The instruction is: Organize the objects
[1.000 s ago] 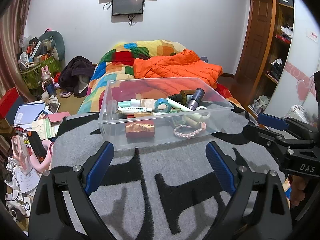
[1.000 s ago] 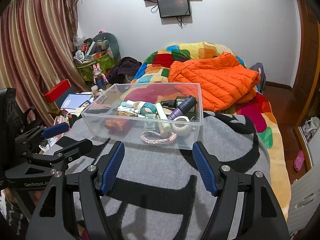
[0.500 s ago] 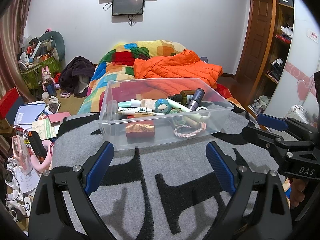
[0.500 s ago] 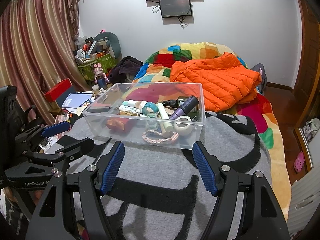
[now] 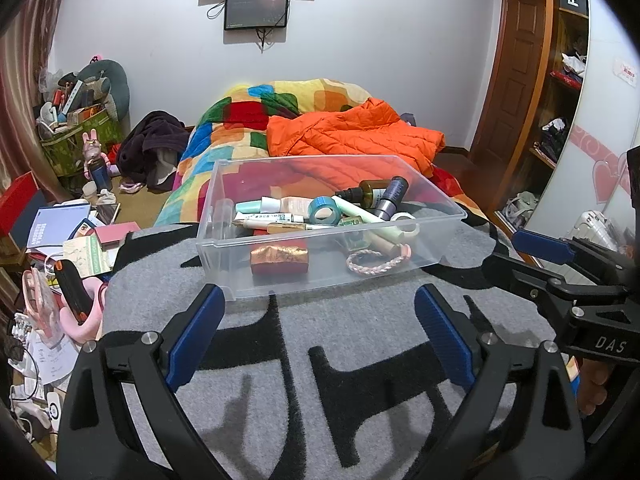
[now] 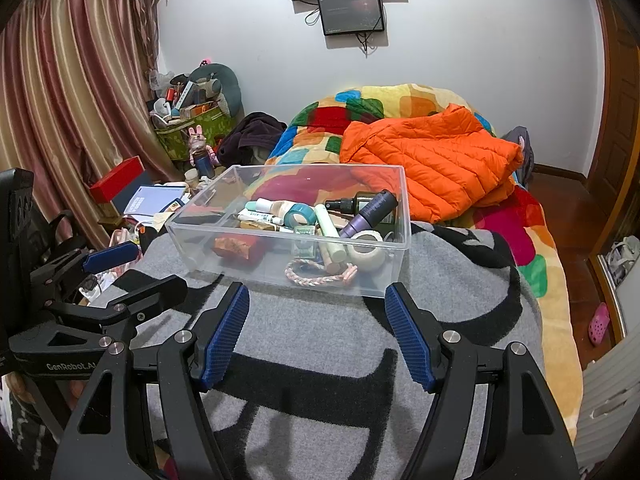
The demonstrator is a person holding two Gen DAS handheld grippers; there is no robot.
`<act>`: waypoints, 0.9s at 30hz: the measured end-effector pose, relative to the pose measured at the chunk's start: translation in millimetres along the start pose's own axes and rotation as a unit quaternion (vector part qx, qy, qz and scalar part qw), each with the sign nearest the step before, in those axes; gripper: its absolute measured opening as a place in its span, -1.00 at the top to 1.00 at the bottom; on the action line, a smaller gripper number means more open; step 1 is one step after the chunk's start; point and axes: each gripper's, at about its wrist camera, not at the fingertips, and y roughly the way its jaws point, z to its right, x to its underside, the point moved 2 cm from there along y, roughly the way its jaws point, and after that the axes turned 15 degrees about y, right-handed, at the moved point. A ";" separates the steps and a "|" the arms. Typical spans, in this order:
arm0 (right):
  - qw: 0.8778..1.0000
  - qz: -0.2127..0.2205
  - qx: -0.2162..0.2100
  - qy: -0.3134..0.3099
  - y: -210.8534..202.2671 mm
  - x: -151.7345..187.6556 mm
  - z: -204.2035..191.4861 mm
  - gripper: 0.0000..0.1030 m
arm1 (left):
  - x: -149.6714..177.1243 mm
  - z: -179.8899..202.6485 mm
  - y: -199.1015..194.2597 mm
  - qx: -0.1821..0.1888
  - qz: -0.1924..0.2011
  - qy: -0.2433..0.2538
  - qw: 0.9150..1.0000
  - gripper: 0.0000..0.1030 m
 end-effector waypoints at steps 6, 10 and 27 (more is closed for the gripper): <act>1.000 0.000 0.000 0.000 0.0 0.2 0.1 -0.30 | 0.6 -0.1 -0.3 0.000 -0.001 -0.001 1.000 -0.88; 1.000 0.000 0.000 0.000 0.0 0.1 0.2 -0.30 | 0.6 -0.2 0.0 0.004 -0.001 -0.001 1.000 -0.88; 1.000 -0.006 0.006 -0.008 3.9 1.9 -2.9 -0.31 | 3.9 -1.4 3.5 0.010 -0.004 -0.009 1.000 -0.88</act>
